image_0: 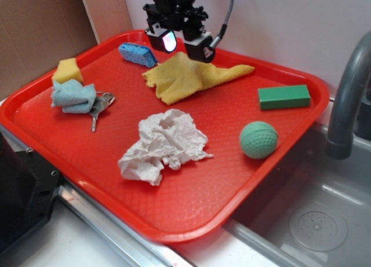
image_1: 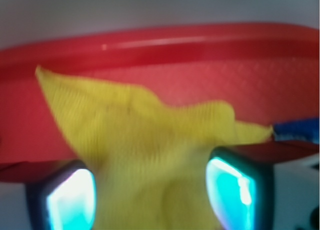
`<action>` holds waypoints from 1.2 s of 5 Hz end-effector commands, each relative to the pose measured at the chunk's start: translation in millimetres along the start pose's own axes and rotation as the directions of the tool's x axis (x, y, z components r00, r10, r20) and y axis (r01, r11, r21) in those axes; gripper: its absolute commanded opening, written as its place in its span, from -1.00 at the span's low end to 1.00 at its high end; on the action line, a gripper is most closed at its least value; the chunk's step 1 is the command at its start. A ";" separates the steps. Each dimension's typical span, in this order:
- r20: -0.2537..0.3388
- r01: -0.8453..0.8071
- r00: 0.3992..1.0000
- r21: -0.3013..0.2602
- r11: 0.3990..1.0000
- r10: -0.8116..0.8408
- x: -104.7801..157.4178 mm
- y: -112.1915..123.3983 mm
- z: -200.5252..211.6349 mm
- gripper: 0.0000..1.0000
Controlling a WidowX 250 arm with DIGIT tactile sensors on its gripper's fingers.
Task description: Grab the yellow cloth.
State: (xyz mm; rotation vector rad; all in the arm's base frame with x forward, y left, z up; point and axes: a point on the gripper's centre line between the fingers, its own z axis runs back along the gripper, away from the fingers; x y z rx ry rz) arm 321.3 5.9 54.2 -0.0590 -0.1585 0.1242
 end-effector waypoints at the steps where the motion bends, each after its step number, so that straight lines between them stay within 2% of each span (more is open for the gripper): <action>1: 0.044 -0.023 0.999 0.004 1.000 0.023 21.9 2.4 -17.3 1.00; 2: 0.037 -0.011 0.999 0.010 1.000 0.010 22.8 0.4 -19.7 -1.00; 5: 0.023 -0.008 1.000 0.009 1.000 0.008 20.2 4.6 -18.9 -1.00; 6: 0.017 -0.004 1.000 0.006 1.000 0.004 -0.8 9.0 -22.0 -1.00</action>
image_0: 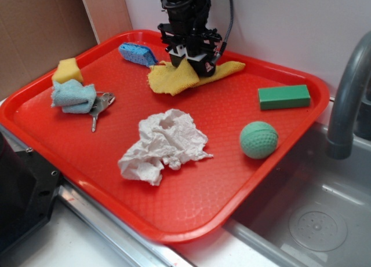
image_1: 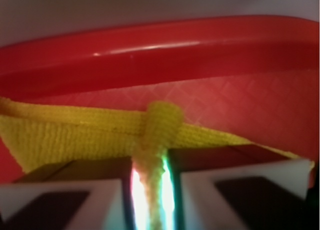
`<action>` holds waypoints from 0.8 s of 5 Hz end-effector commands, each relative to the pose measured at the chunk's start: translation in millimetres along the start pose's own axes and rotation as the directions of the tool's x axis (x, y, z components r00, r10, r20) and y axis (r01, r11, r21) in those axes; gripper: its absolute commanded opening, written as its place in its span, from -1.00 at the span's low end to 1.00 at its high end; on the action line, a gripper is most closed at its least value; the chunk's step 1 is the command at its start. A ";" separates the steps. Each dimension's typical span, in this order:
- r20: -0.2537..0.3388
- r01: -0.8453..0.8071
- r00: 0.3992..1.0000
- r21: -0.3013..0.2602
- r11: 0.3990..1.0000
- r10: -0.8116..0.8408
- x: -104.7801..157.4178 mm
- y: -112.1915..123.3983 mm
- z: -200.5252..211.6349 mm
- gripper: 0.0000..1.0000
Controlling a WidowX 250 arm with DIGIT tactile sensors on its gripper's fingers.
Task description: Grab the yellow cloth.
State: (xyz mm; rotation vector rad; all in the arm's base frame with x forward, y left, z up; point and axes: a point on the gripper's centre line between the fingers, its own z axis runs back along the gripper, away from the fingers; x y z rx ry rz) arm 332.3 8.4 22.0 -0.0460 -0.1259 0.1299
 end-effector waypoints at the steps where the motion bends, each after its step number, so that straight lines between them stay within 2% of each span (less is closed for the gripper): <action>1: 0.034 0.042 0.999 -0.013 0.999 -0.042 -14.6 4.3 21.9 -1.00; 2: -0.035 0.133 0.990 -0.003 0.991 -0.133 -31.3 -2.6 74.3 -1.00; 3: 0.027 0.219 0.976 -0.051 0.974 -0.218 -61.9 -10.2 127.1 -1.00; 4: 0.076 0.153 0.986 -0.019 0.988 -0.151 -87.7 -6.7 179.4 -1.00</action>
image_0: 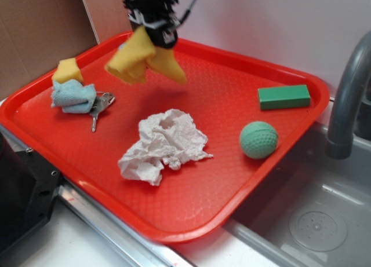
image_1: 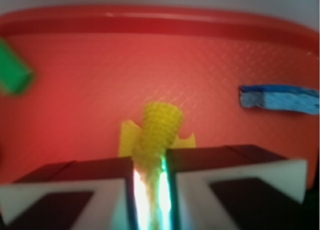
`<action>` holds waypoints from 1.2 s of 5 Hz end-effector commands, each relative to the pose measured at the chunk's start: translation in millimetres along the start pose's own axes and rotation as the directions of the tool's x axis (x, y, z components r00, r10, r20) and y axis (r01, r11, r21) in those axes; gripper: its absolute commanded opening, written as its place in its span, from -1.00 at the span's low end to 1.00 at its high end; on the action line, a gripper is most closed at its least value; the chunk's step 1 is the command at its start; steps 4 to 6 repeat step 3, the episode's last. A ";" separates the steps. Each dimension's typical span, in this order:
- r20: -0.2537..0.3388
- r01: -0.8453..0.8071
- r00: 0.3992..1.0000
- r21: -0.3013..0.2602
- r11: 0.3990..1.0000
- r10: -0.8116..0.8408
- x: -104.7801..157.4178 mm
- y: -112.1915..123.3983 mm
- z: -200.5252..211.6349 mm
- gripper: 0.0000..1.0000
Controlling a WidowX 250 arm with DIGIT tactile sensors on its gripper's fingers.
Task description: Grab the yellow cloth.
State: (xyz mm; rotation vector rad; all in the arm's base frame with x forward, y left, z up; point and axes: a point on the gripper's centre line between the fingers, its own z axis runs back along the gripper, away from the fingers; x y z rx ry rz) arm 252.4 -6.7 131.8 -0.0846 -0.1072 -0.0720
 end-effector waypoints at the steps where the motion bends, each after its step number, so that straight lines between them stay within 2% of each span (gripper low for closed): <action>1: 0.154 -0.167 0.976 0.088 0.982 0.152 -42.8 -6.3 111.5 -1.00; 2: 0.164 -0.213 0.966 0.066 0.975 0.200 -40.4 -1.0 138.5 -1.00; 3: 0.135 -0.257 0.961 0.103 0.961 0.242 -36.1 7.3 128.5 -1.00; 6: 0.135 -0.257 0.961 0.103 0.961 0.242 -36.1 7.3 128.5 -1.00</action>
